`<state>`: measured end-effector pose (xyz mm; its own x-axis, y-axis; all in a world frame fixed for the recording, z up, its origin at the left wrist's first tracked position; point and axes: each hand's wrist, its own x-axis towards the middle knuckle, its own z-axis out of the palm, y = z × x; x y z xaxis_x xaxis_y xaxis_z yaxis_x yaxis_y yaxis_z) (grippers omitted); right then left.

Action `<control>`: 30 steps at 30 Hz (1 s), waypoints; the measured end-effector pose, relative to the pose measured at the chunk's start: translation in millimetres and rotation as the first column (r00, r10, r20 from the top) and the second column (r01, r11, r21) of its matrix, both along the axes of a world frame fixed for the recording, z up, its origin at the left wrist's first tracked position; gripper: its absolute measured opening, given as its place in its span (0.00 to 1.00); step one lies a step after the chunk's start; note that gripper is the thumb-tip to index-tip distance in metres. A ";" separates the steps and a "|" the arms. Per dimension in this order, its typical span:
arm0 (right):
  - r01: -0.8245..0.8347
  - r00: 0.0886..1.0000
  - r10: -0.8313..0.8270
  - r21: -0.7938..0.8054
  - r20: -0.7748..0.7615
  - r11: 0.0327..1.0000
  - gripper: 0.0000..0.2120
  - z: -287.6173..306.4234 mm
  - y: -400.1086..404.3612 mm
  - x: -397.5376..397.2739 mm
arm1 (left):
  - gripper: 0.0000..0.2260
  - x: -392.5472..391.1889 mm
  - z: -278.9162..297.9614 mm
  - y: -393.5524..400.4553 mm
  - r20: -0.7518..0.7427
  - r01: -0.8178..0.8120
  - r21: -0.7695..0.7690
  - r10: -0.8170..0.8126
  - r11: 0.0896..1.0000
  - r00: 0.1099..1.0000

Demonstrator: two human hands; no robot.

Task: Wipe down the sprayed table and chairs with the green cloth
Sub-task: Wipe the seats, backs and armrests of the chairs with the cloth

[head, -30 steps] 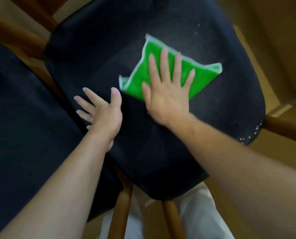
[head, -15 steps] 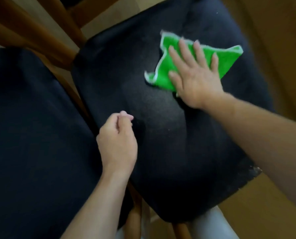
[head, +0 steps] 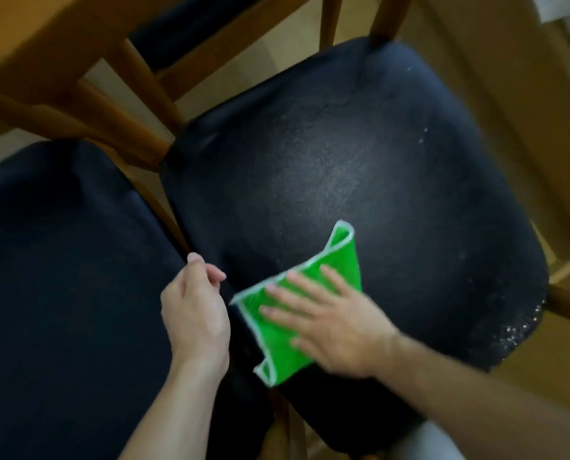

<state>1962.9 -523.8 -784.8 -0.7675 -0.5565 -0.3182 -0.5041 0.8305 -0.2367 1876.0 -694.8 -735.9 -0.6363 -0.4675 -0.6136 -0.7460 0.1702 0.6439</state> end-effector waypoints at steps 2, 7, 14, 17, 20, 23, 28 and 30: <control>0.209 0.975 -0.207 0.010 -0.074 0.978 0.29 -5.1 45.0 -36.3 | 0.23 3.6 0.9 5.8 0.037 0.027 0.038 -0.029 0.999 0.999; 0.911 0.410 -0.911 0.055 -0.034 0.408 0.28 -7.4 137.6 -123.9 | 0.24 13.4 4.4 12.0 0.070 0.076 0.136 -0.086 0.988 0.994; 0.804 0.594 -0.803 0.039 -0.049 0.593 0.32 -2.6 -22.1 -92.8 | 0.25 25.8 1.8 12.4 0.070 0.035 0.121 -0.044 0.992 0.997; 0.403 0.915 -0.401 -0.026 0.051 0.915 0.32 -1.3 -75.7 -48.5 | 0.25 22.2 -2.7 5.5 0.030 -0.057 0.092 0.055 0.994 0.998; 0.226 0.974 -0.226 -0.117 0.018 0.967 0.29 -4.4 -34.7 -62.0 | 0.26 15.1 -3.7 3.3 0.045 -0.025 0.112 0.020 0.993 0.999; 0.492 0.868 -0.495 -0.078 -0.039 0.867 0.29 -8.6 55.3 -103.6 | 0.24 8.8 -2.4 17.7 0.053 0.219 0.123 -0.227 0.968 0.972; 0.924 0.379 -0.923 0.083 -0.063 0.373 0.30 -11.6 164.3 -145.1 | 0.18 -11.8 14.6 56.6 -0.079 0.502 0.143 -0.496 0.853 0.865; 0.965 0.254 -0.965 0.080 -0.061 0.249 0.30 -14.3 151.5 -158.4 | 0.16 -28.7 29.6 65.4 -0.191 0.590 0.044 -0.573 0.806 0.797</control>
